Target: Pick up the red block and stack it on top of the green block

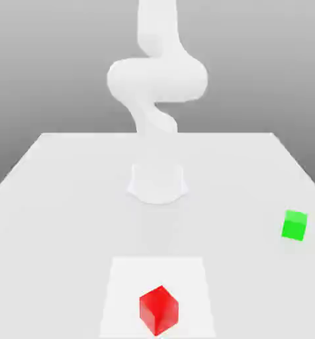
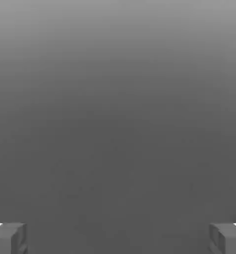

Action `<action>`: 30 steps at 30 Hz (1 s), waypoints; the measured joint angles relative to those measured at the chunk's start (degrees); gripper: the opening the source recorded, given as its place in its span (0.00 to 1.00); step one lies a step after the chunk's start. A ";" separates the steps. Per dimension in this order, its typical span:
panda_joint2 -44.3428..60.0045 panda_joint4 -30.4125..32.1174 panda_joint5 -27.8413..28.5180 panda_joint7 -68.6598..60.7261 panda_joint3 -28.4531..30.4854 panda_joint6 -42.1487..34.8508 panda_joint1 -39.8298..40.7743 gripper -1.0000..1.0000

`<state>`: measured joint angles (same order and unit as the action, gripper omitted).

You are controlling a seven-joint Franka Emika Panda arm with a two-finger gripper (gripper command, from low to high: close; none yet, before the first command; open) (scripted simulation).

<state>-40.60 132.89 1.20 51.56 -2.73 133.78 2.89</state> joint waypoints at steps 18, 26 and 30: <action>37.86 7.95 9.64 41.98 -10.44 14.39 11.65 0.50; 52.97 10.84 6.14 52.88 -10.04 22.36 10.77 0.50; 61.04 9.72 9.57 56.00 -6.59 28.82 8.04 0.00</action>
<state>20.44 142.61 10.77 107.56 -9.32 162.60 10.93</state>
